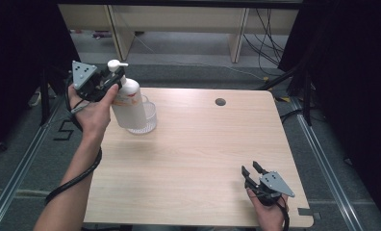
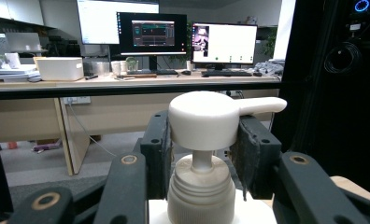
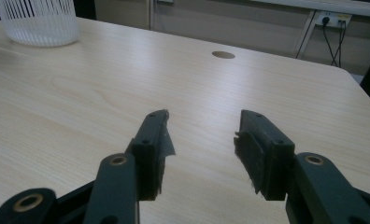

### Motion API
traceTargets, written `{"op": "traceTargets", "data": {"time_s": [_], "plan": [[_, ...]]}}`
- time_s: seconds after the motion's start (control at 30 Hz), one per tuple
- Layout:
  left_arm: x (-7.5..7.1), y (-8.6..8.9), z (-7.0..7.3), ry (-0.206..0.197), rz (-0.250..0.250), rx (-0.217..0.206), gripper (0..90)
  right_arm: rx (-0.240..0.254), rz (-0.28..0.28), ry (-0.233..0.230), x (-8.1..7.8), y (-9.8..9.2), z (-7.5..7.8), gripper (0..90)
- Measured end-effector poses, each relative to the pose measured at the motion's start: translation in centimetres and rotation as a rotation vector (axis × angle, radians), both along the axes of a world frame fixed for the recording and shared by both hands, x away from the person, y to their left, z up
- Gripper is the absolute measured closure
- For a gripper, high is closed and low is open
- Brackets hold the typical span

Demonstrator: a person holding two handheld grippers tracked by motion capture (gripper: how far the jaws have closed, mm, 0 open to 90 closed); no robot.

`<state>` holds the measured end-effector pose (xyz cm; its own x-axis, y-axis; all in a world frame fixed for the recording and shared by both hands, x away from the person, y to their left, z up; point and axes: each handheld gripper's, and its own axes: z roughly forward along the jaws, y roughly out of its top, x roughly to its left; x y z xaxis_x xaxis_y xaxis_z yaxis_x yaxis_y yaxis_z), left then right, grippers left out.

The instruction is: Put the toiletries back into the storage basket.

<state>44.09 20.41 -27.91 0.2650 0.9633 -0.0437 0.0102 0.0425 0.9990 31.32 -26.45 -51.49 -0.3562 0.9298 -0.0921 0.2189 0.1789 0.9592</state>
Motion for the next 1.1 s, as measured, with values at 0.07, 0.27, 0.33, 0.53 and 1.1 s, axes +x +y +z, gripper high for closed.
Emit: {"op": "traceTargets", "data": {"time_s": [0.07, 0.27, 0.33, 0.53, 1.1], "plan": [[0.1, 0.0, 0.2, -0.003, 0.002, -0.002, 59.4, -0.011, -0.001, 0.007, -0.1, -0.1, 0.1, 53.2], [0.4, 0.0, 0.7, -0.004, 0.004, -0.001, 59.4, -0.006, -0.002, 0.011, -0.1, 0.0, 0.1, 53.2], [0.5, 0.0, 0.8, -0.004, 0.006, -0.002, 59.4, -0.009, -0.002, 0.005, -0.1, -0.1, 0.1, 53.2], [0.8, -0.1, 1.0, -0.007, 0.01, -0.004, 59.4, -0.003, 0.0, 0.014, -0.1, 0.0, 0.0, 53.2], [2.3, 0.0, 1.5, -0.003, 0.021, -0.006, 59.3, 0.01, 0.009, 0.027, -0.1, 0.1, 0.0, 53.1]]}}
